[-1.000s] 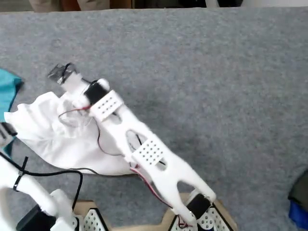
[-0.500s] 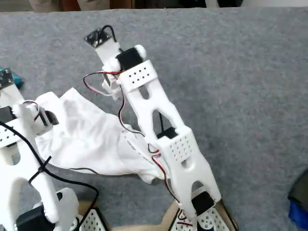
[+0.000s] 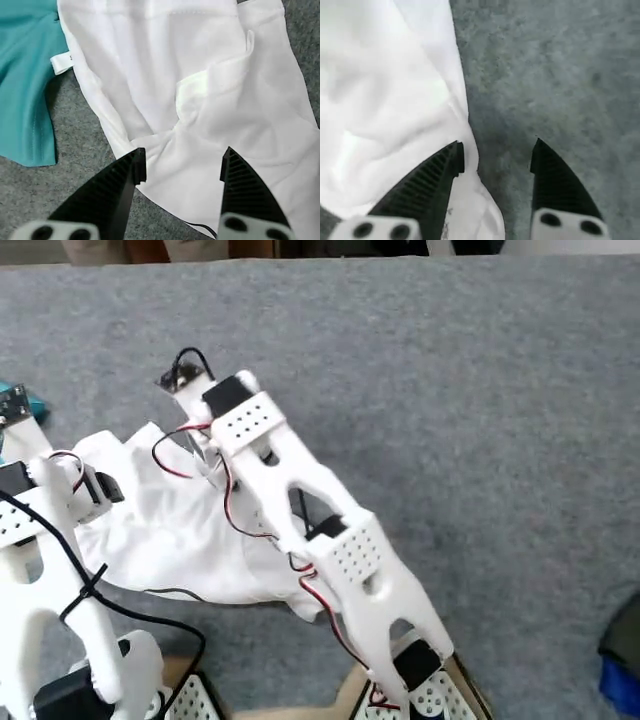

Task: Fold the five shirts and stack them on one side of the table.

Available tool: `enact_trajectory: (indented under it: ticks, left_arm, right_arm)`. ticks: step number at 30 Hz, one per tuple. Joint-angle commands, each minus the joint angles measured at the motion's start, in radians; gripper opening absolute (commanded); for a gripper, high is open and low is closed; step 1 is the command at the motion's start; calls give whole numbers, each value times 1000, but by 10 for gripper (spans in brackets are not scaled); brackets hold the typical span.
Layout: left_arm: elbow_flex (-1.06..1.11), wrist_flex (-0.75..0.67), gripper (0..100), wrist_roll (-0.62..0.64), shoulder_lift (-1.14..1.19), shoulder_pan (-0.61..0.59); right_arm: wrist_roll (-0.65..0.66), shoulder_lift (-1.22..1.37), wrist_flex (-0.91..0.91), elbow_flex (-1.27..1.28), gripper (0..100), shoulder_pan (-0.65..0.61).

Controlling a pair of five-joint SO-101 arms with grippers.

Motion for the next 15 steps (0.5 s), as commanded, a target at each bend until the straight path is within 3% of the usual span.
enact_trajectory:
  ticks: [1,9,15]
  left_arm:
    - [6,-5,250,9,-1,12]
    - [64,-8,250,9,-2,8]
    - [58,-3,250,8,-2,6]
  right_arm:
    - [-29,68,-6,-96,231,-27]
    - [-52,194,74,-274,215,-71]
    - [-51,278,75,-366,1,-68]
